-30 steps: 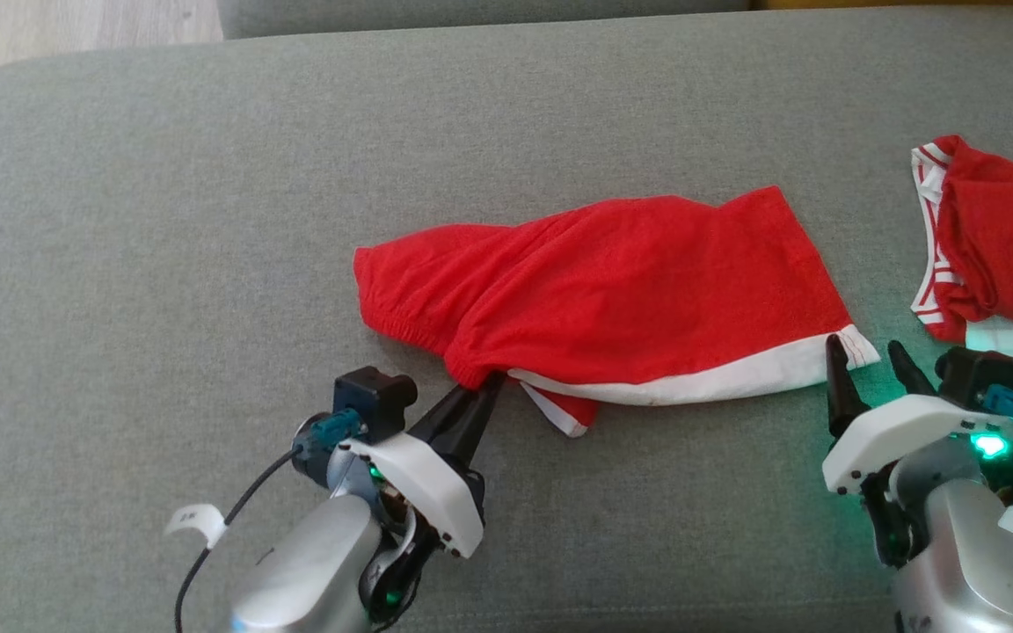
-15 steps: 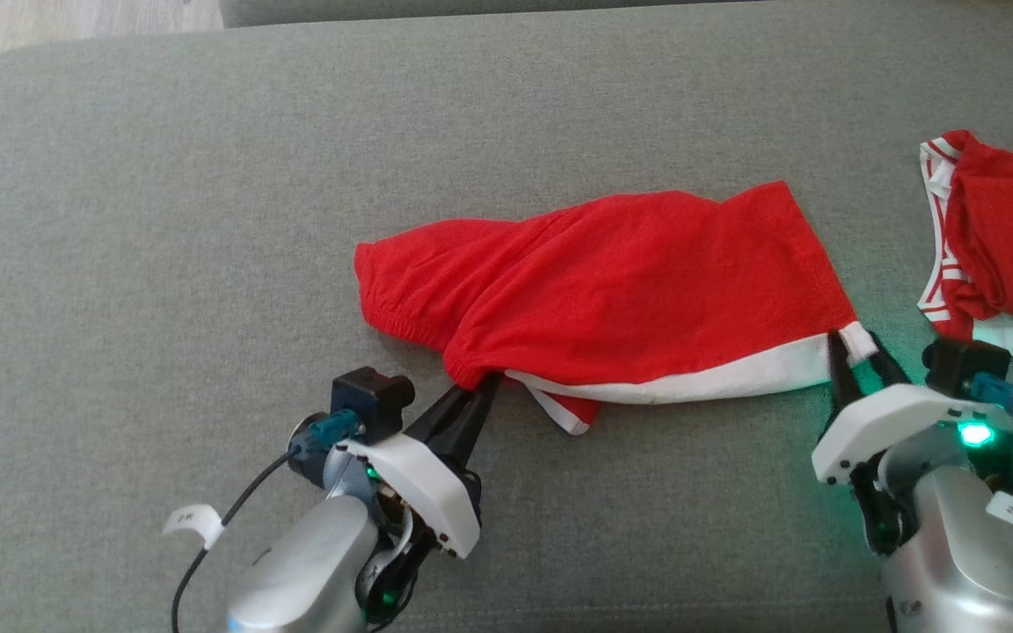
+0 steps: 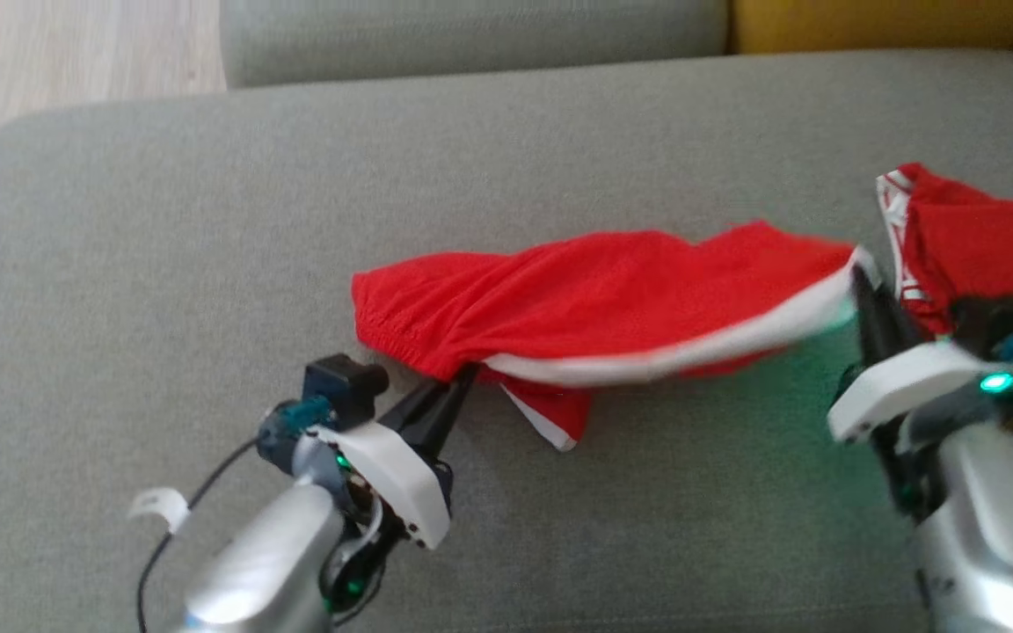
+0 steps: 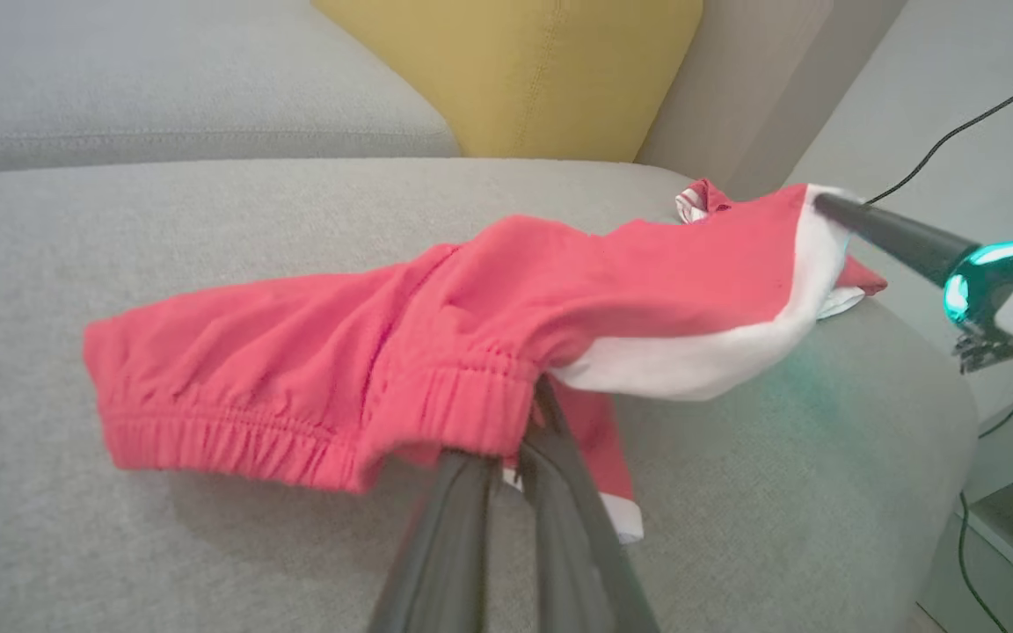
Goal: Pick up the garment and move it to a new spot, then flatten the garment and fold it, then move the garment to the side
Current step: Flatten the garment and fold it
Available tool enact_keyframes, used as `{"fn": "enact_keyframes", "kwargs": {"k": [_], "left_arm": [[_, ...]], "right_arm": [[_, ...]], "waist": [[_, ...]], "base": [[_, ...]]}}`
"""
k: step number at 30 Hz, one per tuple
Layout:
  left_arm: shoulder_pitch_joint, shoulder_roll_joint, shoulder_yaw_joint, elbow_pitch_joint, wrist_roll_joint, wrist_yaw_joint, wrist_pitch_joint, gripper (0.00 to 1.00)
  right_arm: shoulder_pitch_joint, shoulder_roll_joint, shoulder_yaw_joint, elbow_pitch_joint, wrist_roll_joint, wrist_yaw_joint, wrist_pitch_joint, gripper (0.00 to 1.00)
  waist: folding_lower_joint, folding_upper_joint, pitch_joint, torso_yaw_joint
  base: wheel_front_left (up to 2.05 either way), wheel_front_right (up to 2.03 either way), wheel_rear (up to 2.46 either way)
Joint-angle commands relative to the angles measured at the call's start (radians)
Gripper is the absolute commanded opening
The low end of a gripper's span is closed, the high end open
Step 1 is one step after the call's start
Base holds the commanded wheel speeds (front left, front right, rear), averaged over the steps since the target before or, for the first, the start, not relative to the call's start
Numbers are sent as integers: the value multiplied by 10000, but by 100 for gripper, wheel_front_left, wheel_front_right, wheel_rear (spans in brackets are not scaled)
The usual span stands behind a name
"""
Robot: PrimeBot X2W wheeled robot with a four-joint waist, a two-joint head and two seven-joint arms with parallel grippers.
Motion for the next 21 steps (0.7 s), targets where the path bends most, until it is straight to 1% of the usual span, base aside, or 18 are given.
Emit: {"fn": "enact_keyframes", "kwargs": {"k": [1, 6, 10, 13, 16, 19, 21], "left_arm": [[-459, 283, 418, -443, -36, 36, 38, 0], [-1187, 1082, 716, -1779, -91, 82, 1014, 0], [-1872, 1590, 1117, -2991, -351, 202, 1944, 0], [-2326, 1851, 1494, -3891, -693, 353, 2600, 0], [-2613, 2098, 1858, -4693, -922, 601, 3050, 0], [-2423, 2308, 2189, -5388, -1082, 1043, 3265, 0], [-1999, 2408, 2280, -5912, -1395, 1226, 3496, 0]], "right_arm": [[-529, -266, 274, -541, 132, 35, -41, 0], [-1082, -1048, 759, -2216, 786, 35, 433, 0], [-1652, -1345, 694, -3354, 1087, 35, 937, 0], [-2033, -1268, 487, -4128, 1235, 35, 1353, 0], [-2193, -1053, 217, -4846, 1281, 35, 1879, 0], [-1992, -694, -208, -5563, 1309, 35, 2539, 0], [-1658, -522, -473, -6112, 1109, 35, 3069, 0]], "waist": [[0, -1, -238, -92], [0, -1, -744, -201], [0, -1, -1094, -257], [0, -1, -1262, -297], [0, -1, -1414, -347], [0, -1, -1520, -401], [0, -1, -1545, -414]], "base": [[0, 0, 0], [0, 0, 0], [0, 0, 0], [0, 0, 0], [0, 0, 0], [0, 0, 0], [0, 0, 0]]}}
